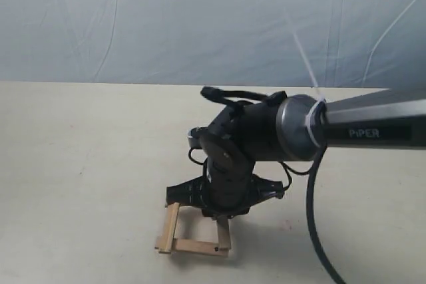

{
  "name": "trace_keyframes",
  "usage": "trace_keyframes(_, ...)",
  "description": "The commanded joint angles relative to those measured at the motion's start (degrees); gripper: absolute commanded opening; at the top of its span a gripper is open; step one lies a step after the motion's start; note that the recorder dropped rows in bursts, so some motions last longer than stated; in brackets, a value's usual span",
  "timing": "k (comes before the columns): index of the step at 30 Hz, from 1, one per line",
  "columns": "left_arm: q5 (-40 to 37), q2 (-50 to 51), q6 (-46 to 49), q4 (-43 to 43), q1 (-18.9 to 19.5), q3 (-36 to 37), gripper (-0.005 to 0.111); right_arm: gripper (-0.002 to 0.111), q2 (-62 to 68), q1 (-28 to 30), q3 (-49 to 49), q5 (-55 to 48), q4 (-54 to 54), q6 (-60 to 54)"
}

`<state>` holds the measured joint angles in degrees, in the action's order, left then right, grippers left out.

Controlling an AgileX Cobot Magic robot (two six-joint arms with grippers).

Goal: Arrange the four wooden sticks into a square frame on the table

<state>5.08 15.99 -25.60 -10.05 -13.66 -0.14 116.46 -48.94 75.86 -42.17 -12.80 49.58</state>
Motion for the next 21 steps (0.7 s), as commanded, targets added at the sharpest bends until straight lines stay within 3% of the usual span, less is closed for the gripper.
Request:
trace_keyframes(1, 0.04, -0.37, -0.35, 0.32, -0.20, 0.14, 0.000, -0.001, -0.65, 4.28, 3.80, -5.76, -0.45, -9.04)
trace_keyframes(7, 0.99, 0.38, -1.73, 1.65, -0.20, 0.14, 0.000, -0.001, -0.17, 10.31, 5.76, -6.86, -0.32, -15.20)
trace_keyframes(11, 9.22, 5.33, -5.66, -0.53, -0.20, 0.14, 0.000, -0.001, 1.65, 12.53, 7.09, -6.86, -0.06, -18.61)
trace_keyframes(13, 14.78, 10.14, -11.14, -6.29, -0.20, 0.14, 0.000, -0.001, 2.72, 12.87, 8.26, -6.86, 0.34, -20.14)
trace_keyframes(16, 17.23, 22.15, -20.85, -18.40, -0.20, -3.50, 0.000, -0.001, 3.88, 12.87, 10.79, -7.12, 2.03, -21.82)
trace_keyframes(21, 17.55, 46.04, -25.03, -25.70, -0.20, -12.89, 0.000, -0.001, 4.78, 12.87, 12.85, -7.13, 3.40, -23.11)
